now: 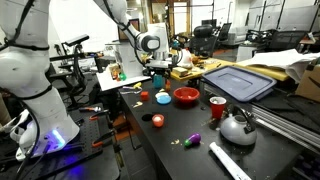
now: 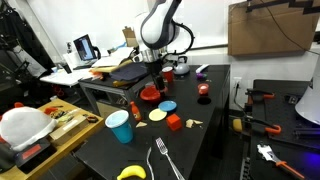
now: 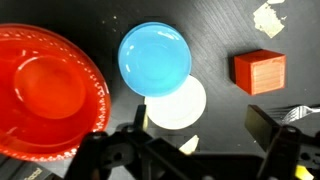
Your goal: Move the orange object to the left
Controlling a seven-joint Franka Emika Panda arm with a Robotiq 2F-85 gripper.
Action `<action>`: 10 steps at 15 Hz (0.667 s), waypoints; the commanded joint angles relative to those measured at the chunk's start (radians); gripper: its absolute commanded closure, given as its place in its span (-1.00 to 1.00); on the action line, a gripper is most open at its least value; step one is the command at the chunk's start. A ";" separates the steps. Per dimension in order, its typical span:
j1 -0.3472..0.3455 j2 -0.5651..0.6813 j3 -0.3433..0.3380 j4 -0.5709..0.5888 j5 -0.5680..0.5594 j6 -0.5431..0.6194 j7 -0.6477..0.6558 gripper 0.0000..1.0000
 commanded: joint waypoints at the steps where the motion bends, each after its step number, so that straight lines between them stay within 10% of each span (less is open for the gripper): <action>1: -0.022 -0.063 -0.038 -0.022 0.042 0.015 0.055 -1.00; 10: -0.018 -0.084 -0.168 0.054 -0.033 0.028 0.330 -1.00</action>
